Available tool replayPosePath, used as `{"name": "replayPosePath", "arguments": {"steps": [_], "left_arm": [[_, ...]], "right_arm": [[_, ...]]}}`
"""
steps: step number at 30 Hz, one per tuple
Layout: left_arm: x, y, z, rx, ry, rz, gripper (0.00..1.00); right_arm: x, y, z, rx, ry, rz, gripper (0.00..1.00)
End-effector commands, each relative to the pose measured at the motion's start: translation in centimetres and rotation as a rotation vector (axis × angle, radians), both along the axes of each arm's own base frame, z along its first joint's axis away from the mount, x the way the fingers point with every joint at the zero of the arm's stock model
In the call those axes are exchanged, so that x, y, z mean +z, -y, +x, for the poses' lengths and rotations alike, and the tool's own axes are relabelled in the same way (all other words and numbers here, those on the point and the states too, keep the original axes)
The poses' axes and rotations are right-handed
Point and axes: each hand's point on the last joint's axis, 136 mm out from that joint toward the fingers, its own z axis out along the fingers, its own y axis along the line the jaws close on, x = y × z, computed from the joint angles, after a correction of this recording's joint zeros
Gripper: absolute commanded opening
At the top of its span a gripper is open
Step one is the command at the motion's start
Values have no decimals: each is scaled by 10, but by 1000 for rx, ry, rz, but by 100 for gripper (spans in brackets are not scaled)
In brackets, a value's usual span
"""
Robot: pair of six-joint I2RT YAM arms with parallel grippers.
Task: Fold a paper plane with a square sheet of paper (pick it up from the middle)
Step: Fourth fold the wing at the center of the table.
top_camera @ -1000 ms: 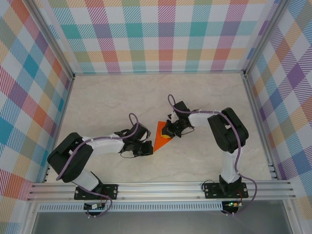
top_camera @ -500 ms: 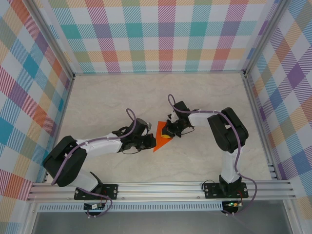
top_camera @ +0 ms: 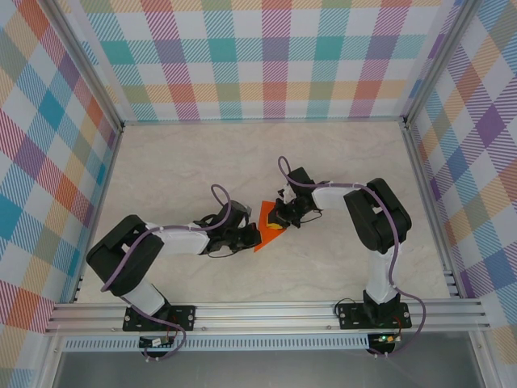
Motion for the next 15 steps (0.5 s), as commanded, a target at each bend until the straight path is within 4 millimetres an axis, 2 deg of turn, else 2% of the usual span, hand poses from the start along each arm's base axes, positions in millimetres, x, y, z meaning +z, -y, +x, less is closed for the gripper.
{"name": "replayPosePath", "arguments": {"steps": [1,6,10,13,15], "left_arm": [[-11,-2,-7,-5,-23,26,0],[-34,-17,-23,1,-100,101,0],[-53,-35,-37,30,-151,161,0],[-52,-36,-36,34,-146,167,0],[-50,-35,-34,31,-140,168,0]], "right_arm": [[-81,53,-28,-53,-102,-328,1],[-68,47,-22,-52,-65,-290,1],[-33,34,-8,-29,59,-204,1],[-2,20,-5,15,175,-128,2],[11,13,-7,41,223,-99,2]]}}
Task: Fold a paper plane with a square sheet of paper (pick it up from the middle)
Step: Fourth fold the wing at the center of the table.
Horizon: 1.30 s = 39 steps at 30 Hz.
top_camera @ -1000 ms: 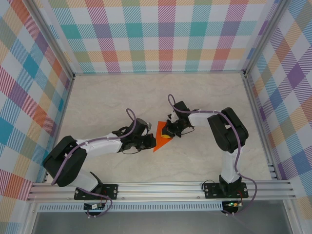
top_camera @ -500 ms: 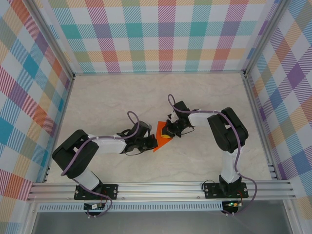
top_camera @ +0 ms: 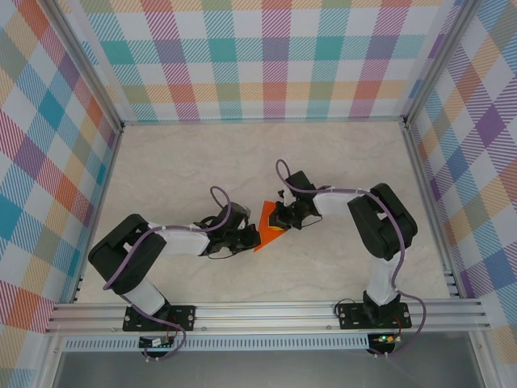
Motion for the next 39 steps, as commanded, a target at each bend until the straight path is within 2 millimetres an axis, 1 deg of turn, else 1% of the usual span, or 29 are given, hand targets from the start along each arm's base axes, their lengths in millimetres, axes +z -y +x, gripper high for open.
{"name": "replayPosePath", "arguments": {"steps": [1,3,7,13,15,18,22,25,28,34,39], "left_arm": [[-42,-32,-31,7,-123,172,0],[-42,-32,-31,4,-122,174,0],[-42,-32,-32,-6,-124,177,0],[-41,-31,-32,-9,-123,170,0],[-40,-30,-32,-10,-123,167,0],[-40,-30,-32,-9,-123,167,0],[-40,-33,-34,-6,-128,178,0],[-42,-37,-38,-7,-144,195,0],[-46,-42,-43,-7,-170,218,0],[-54,-54,-56,-16,-214,263,0],[-58,-54,-60,-28,-235,261,0]], "right_arm": [[9,3,-6,39,96,-34,2],[12,-3,-10,56,105,-9,2],[8,-13,-20,90,101,15,2],[13,-22,-21,112,122,27,2],[9,-24,-22,119,114,22,2],[-2,-24,-25,124,92,2,2],[-15,-18,-23,115,86,-48,1],[-23,-10,-17,105,100,-100,1],[-26,-3,-6,81,112,-111,1],[-24,13,25,9,139,-109,0],[-24,29,50,-53,144,-109,1]]}}
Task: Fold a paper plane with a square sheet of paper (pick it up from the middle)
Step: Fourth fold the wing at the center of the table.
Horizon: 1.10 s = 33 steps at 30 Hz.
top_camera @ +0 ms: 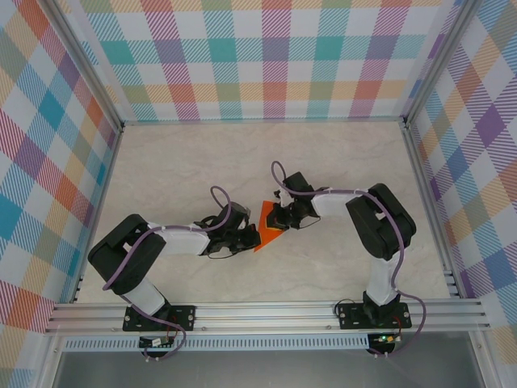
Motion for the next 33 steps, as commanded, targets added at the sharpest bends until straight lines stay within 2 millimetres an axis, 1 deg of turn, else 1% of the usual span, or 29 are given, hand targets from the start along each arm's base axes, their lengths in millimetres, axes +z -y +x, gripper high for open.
{"name": "replayPosePath", "arguments": {"steps": [1,7,10,15,18,21,24,27,29,30,32,33], "left_arm": [[-57,-52,-59,-28,-228,245,0],[-58,-51,-60,-34,-231,241,0],[-57,-51,-61,-37,-233,238,0],[-55,-49,-60,-45,-231,233,0],[-54,-48,-59,-49,-228,229,0],[-53,-46,-58,-51,-226,227,0],[-51,-44,-56,-57,-219,223,0],[-42,-35,-50,-64,-207,197,0],[-30,-25,-41,-67,-181,168,1],[-22,-21,-35,-69,-161,160,4],[-1,-9,-22,-76,-109,125,12],[10,-4,-15,-77,-83,110,15]], "right_arm": [[-22,35,45,-118,82,-120,1],[-26,53,67,-167,87,-138,1],[-29,65,79,-204,86,-140,1],[-31,80,105,-262,66,-105,1],[-31,88,118,-289,62,-100,2],[-26,96,130,-312,78,-103,1],[-16,100,138,-320,97,-97,1],[4,99,141,-317,133,-80,3],[23,98,137,-312,157,-51,5],[29,98,134,-313,160,-41,6],[46,97,124,-311,173,-17,13],[50,98,119,-314,172,-11,18]]}}
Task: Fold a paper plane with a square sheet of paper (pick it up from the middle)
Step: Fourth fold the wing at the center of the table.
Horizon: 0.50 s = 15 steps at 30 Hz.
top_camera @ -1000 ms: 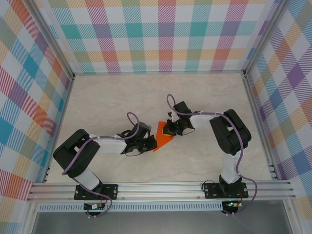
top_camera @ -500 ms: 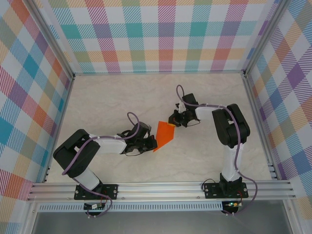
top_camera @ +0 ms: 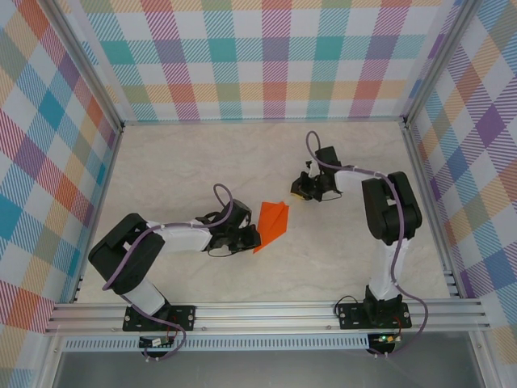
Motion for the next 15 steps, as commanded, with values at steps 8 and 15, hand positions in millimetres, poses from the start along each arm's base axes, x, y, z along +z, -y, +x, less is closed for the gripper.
{"name": "replayPosePath", "arguments": {"steps": [8,15], "left_arm": [[76,-4,35,49,167,45,51],[76,-58,62,263,215,137,70]], "right_arm": [[50,6,-49,-19,55,23,55],[43,-11,-82,-6,-7,18,65]]}}
